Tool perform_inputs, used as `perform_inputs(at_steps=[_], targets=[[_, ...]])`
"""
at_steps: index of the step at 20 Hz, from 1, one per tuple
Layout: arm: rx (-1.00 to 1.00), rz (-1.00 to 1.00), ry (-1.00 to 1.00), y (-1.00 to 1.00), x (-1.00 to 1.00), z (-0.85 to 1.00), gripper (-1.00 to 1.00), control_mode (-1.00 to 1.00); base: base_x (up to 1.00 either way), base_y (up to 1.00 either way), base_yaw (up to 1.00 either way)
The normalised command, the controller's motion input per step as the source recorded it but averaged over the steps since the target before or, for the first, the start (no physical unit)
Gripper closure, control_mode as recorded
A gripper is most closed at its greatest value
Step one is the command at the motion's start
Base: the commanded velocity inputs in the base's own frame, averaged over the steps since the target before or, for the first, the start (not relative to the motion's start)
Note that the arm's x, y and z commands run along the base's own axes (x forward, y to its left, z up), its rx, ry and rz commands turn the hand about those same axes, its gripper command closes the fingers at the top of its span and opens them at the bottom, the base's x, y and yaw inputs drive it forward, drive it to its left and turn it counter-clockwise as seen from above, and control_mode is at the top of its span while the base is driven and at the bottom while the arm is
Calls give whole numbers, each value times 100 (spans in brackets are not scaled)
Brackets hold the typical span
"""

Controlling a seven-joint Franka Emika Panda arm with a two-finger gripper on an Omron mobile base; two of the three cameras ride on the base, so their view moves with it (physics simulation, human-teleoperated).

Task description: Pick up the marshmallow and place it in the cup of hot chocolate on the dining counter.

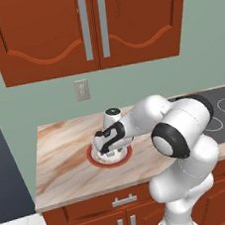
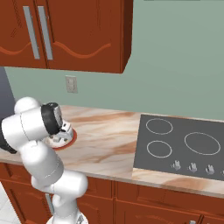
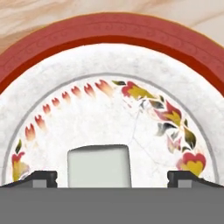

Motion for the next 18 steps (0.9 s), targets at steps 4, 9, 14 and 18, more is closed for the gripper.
perform_inputs(at_steps=[4, 9, 14, 18], targets=[[-1, 0, 0, 15, 15, -30, 100, -100, 0, 0, 0], [-1, 0, 0, 16, 1, -24, 100, -100, 0, 0, 0], [0, 0, -2, 28, 0, -31, 100, -100, 0, 0, 0], [0, 0, -5, 29, -10, -16, 100, -100, 0, 0, 0]])
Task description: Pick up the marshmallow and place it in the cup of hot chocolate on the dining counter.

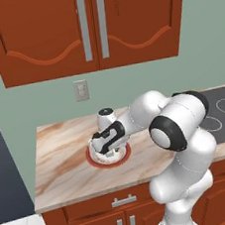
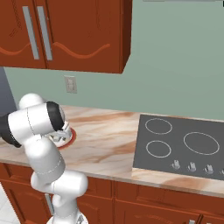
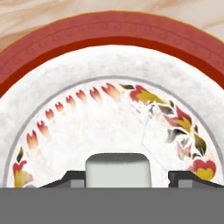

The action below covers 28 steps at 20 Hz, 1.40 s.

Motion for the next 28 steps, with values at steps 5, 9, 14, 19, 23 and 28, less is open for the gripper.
perform_inputs(at_steps=[5, 9, 14, 19, 23, 28], targets=[[0, 1, -9, 27, -22, 0, 100, -100, 0, 0, 0], [0, 5, -6, 11, -36, 0, 100, -100, 0, 0, 0], [3, 11, -15, 0, -51, 36, 100, -100, 0, 0, 0], [6, 21, -26, -3, -55, 70, 100, -100, 0, 0, 0], [11, 25, -18, -18, -40, 79, 100, -100, 0, 0, 0], [13, 31, -14, -38, -30, 80, 100, -100, 0, 0, 0]])
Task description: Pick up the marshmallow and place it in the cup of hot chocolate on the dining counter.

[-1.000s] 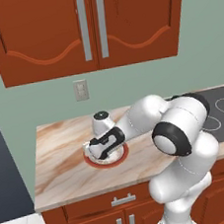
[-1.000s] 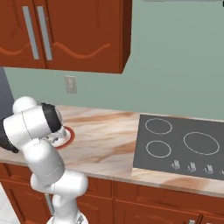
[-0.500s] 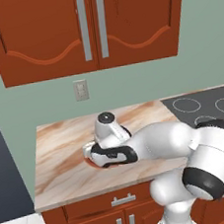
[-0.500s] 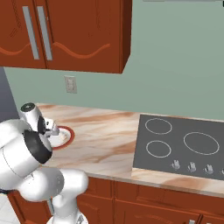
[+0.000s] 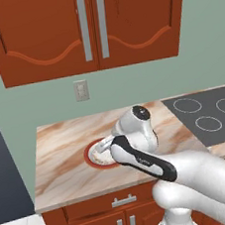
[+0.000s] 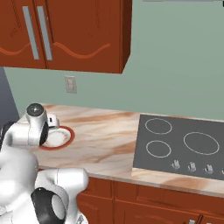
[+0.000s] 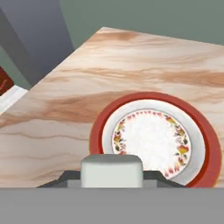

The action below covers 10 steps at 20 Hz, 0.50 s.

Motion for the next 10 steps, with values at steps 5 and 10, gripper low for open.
perform_inputs(at_steps=[5, 10], targets=[[19, 34, -18, -56, -39, 69, 100, -100, 0, 0, 0], [33, 29, -21, -73, -43, 60, 100, -100, 0, 0, 0]])
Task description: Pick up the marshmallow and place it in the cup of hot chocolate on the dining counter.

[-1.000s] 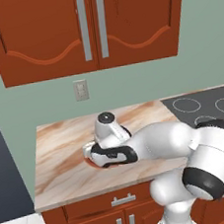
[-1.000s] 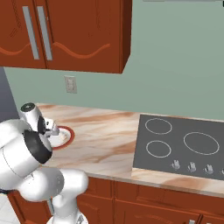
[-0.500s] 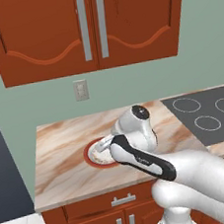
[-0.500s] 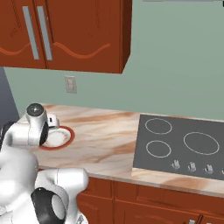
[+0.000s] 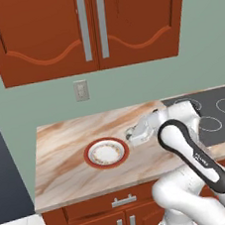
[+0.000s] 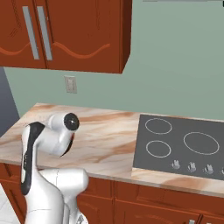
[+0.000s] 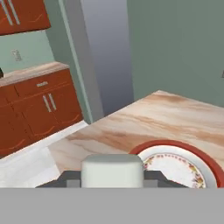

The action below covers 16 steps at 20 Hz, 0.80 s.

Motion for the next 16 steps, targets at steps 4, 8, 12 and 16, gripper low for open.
perform_inputs(at_steps=[4, 8, 12, 16], targets=[[51, 24, -31, -74, -29, 44, 100, -100, 0, 0, 0], [47, 28, -24, -49, 0, 32, 100, -100, 0, 0, 0], [34, 22, -5, -30, 3, 1, 100, -100, 0, 0, 0], [17, 16, 0, -14, 12, 17, 100, -100, 0, 0, 0]])
